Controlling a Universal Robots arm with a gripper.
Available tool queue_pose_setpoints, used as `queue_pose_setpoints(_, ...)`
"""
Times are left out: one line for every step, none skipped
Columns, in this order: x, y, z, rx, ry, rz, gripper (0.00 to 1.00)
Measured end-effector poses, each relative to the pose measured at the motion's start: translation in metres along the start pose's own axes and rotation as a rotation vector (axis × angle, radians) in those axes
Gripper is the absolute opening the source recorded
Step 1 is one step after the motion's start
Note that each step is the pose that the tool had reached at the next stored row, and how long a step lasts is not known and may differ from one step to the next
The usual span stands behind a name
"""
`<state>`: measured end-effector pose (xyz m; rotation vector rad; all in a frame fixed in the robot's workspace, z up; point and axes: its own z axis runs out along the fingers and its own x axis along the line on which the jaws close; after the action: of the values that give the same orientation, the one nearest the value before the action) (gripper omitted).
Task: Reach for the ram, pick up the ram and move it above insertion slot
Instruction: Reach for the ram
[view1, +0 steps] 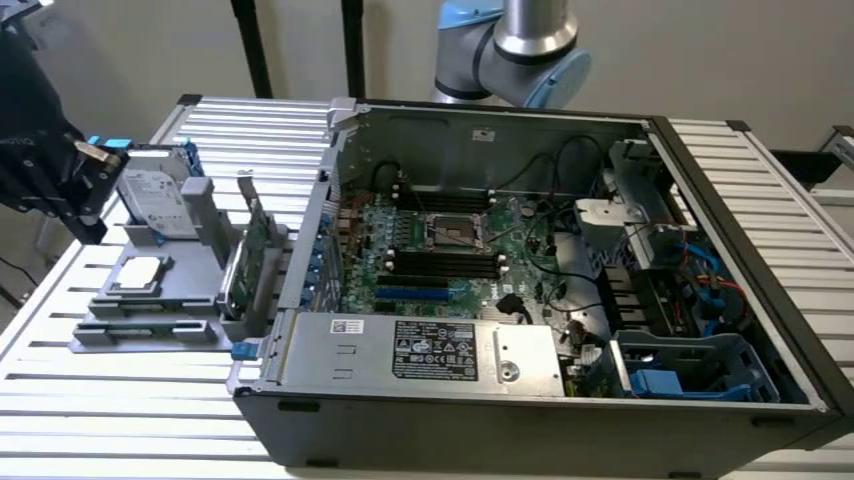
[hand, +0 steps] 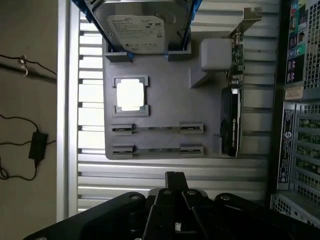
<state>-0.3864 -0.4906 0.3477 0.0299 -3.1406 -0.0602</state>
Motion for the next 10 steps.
queue_pose_setpoints(0.0000,0.0000,0.0001,-0.0001,-0.0001,0.000,0.11)
queue_pose_setpoints(0.0000,0.0000,0.0000,-0.0001,-0.0001,0.000,0.11)
queue_pose_setpoints(-0.0001,0.0001,0.0000,-0.0002,-0.0002,-0.004,0.11)
queue_pose_setpoints(-0.0001,0.0002,0.0000,-0.0001,0.0003,-0.019,0.11)
queue_pose_setpoints(0.0000,0.0002,0.0000,-0.0001,0.0010,-0.036,0.11)
queue_pose_setpoints(0.0000,0.0002,0.0001,-0.0001,0.0016,-0.054,0.11)
queue_pose_setpoints(0.0000,0.0002,0.0001,-0.0002,0.0023,-0.073,0.11)
queue_pose_setpoints(0.0000,0.0002,0.0000,-0.0001,0.0030,-0.091,0.11)
queue_pose_setpoints(0.0000,0.0002,0.0001,-0.0002,0.0037,-0.109,0.11)
queue_pose_setpoints(0.0000,0.0002,0.0000,-0.0001,0.0044,-0.127,0.11)
